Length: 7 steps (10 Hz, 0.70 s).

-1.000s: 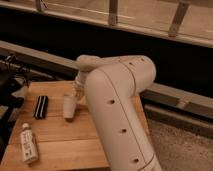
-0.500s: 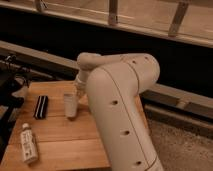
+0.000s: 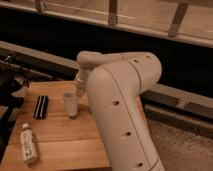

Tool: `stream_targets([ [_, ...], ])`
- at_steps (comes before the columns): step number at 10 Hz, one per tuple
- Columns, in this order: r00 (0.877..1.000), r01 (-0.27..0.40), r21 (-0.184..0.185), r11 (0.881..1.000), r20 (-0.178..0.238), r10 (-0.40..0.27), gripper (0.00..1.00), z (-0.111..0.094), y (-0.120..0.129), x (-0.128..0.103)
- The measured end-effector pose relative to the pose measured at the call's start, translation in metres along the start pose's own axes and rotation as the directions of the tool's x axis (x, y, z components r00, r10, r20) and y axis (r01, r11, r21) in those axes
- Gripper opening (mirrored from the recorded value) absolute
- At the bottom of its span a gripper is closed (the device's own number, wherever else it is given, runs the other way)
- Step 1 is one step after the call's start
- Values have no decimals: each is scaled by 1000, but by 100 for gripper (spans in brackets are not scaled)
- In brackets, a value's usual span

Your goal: Place the ceramic cup in the ceramic bowl

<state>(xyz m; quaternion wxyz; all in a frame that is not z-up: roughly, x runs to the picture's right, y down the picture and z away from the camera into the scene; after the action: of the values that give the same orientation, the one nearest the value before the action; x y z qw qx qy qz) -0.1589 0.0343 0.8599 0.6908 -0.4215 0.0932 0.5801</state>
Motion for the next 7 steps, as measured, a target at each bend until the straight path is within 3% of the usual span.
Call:
stream_targets([
  [3, 1000, -12, 6, 1000, 7, 12, 4, 0, -1, -5],
  [5, 999, -35, 21, 999, 40, 35, 0, -17, -5, -16],
  [7, 995, -67, 45, 997, 80, 63, 0, -56, -5, -25],
])
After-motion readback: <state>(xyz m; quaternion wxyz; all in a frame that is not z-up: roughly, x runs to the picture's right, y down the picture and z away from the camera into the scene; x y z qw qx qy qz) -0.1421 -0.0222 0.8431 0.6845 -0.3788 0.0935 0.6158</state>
